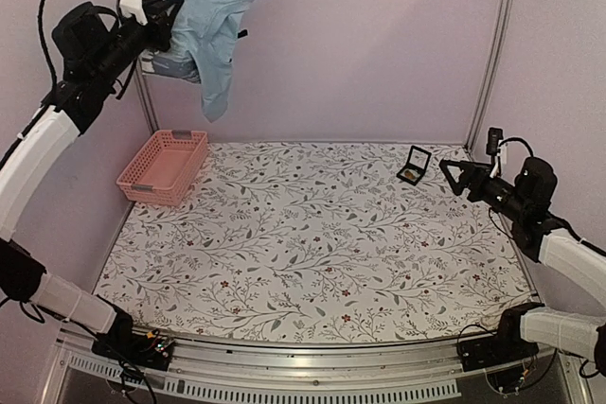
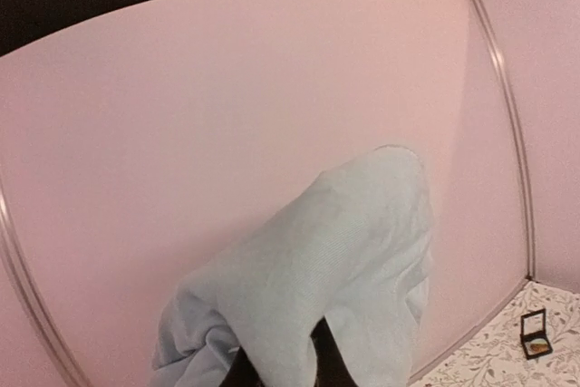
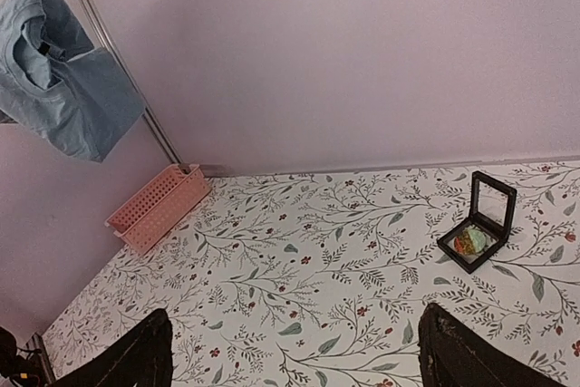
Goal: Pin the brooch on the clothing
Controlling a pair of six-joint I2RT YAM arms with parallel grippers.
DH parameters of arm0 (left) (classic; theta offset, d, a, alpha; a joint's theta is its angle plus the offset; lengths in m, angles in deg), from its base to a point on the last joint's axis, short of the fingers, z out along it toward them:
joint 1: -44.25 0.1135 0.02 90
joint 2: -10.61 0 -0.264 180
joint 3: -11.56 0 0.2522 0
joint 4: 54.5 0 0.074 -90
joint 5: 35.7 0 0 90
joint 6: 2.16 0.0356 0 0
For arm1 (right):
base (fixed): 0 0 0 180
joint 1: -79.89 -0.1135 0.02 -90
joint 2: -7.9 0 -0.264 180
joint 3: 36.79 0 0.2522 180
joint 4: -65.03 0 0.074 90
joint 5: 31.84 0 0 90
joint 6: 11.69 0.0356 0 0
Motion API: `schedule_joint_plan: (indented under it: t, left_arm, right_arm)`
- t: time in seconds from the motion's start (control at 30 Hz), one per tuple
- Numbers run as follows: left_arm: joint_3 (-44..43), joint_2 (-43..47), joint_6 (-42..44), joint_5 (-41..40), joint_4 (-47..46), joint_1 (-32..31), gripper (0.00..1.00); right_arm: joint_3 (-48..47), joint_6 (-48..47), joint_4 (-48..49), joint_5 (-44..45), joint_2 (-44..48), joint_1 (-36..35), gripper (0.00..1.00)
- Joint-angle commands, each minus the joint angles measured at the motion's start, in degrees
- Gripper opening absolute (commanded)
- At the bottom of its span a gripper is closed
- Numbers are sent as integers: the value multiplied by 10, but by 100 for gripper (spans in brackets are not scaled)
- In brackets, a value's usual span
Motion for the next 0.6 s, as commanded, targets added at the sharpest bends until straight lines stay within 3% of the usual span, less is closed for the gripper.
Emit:
schedule_joint_plan:
  t: [0.0, 0.17, 0.37, 0.57]
  left_arm:
    - [54, -4, -17, 154, 69, -53, 0]
    - [123, -50, -25, 272, 84, -94, 0]
    - [78, -281, -70, 379, 77, -151, 0]
    - [-80, -474, -202, 255, 11, -172, 0]
  right_arm:
    - [-39, -5, 5, -33, -18, -10, 91]
    - [-75, -21, -18, -40, -54, -39, 91]
    - [-128, -56, -75, -1, -115, -91, 89]
    - [-202, -77, -180, 78, -178, -152, 85]
